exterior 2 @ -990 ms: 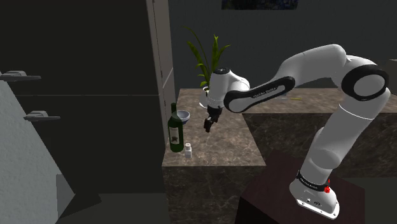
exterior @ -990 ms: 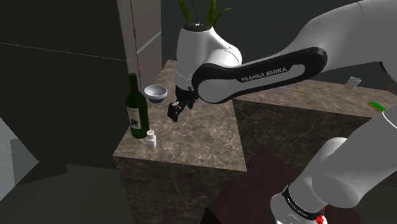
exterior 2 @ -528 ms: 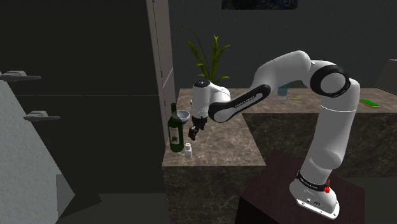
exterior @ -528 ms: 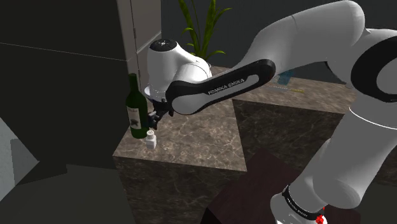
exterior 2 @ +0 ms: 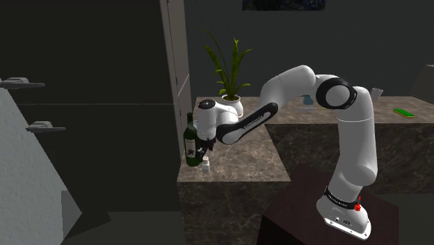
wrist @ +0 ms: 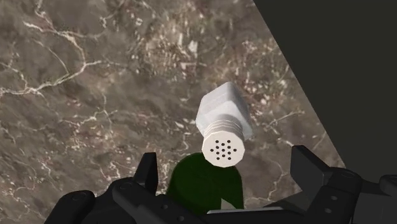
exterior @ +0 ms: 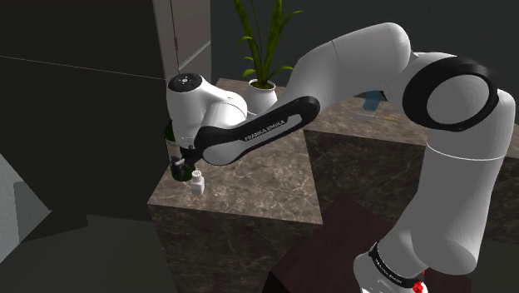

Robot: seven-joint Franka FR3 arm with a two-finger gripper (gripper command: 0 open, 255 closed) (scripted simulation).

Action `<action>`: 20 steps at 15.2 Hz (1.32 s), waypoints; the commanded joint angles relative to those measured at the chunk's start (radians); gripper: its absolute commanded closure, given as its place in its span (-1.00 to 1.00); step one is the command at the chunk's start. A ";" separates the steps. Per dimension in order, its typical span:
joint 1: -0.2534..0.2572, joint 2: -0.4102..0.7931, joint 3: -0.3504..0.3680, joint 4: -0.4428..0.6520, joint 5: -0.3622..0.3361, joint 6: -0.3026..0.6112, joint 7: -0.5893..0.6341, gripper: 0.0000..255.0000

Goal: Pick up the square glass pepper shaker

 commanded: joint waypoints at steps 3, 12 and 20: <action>0.004 0.027 -0.010 -0.016 -0.022 0.039 0.019 -1.00; 0.005 0.034 -0.014 -0.025 -0.030 0.054 0.027 1.00; 0.001 0.010 -0.004 -0.006 -0.008 0.015 0.006 1.00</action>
